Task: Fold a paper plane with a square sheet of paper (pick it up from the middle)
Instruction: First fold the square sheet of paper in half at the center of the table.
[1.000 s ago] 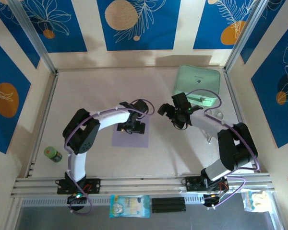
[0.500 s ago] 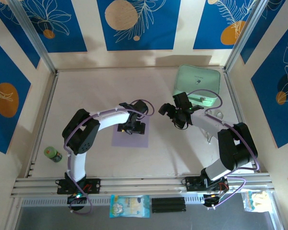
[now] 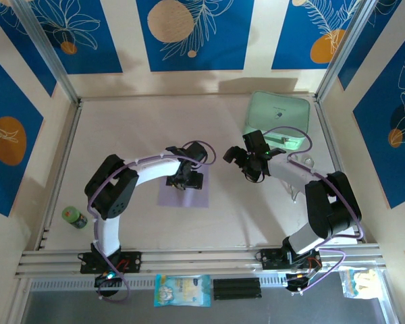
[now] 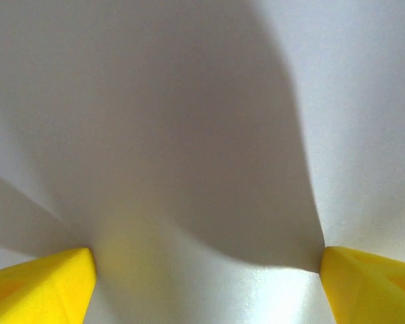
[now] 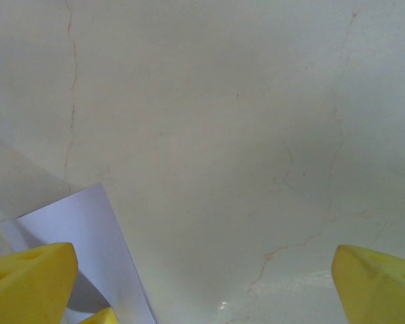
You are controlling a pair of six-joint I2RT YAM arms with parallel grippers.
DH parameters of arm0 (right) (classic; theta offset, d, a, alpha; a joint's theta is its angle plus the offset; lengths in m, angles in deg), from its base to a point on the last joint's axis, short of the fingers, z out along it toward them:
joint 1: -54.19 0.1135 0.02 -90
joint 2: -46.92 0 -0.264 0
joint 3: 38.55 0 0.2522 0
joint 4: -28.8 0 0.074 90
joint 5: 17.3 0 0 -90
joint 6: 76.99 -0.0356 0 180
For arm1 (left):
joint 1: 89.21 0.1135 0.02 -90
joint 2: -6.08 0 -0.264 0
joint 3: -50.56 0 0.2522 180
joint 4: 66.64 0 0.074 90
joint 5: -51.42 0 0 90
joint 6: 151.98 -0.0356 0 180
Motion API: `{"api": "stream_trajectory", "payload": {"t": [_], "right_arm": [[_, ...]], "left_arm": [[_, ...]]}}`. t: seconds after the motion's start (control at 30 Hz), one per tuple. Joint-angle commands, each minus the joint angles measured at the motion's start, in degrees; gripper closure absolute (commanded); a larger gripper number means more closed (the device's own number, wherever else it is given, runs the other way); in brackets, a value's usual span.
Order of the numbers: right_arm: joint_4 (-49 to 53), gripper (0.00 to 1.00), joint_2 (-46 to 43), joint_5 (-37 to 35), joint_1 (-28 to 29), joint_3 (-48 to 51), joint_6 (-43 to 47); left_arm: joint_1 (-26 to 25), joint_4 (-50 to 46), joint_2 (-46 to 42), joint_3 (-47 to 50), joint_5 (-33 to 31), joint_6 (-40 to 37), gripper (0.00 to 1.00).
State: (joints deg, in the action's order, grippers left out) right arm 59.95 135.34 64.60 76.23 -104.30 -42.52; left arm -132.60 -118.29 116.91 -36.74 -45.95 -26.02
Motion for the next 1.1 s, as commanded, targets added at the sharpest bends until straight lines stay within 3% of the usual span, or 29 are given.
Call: {"api": "stream_trajectory", "payload": {"t": [0.0, 0.3, 0.5, 0.83, 1.07], "right_arm": [[1.16, 0.03, 0.4, 0.89, -0.17, 0.22, -0.59], [0.78, 0.04, 0.26, 1.27, -0.28, 0.45, -0.63], [-0.16, 0.05, 0.04, 2.36, -0.81, 0.22, -0.38], [0.28, 0.06, -1.66, 2.62, -1.95, 0.31, 0.6], [0.54, 0.06, -2.86, 3.91, -2.83, 0.09, 1.69]], "left_arm": [[-0.26, -0.82, 1.51, 2.38, -0.1, 0.27, 0.14], [-0.18, -0.52, -0.59, 2.61, -0.32, 0.27, 0.2], [0.08, 1.0, -3.77, 4.79, -1.06, -0.46, 0.33], [4.85, 8.97, -13.35, 9.78, 8.03, -2.77, 0.59], [8.39, 15.79, -18.81, 13.17, 19.04, -1.8, 0.66]]}}
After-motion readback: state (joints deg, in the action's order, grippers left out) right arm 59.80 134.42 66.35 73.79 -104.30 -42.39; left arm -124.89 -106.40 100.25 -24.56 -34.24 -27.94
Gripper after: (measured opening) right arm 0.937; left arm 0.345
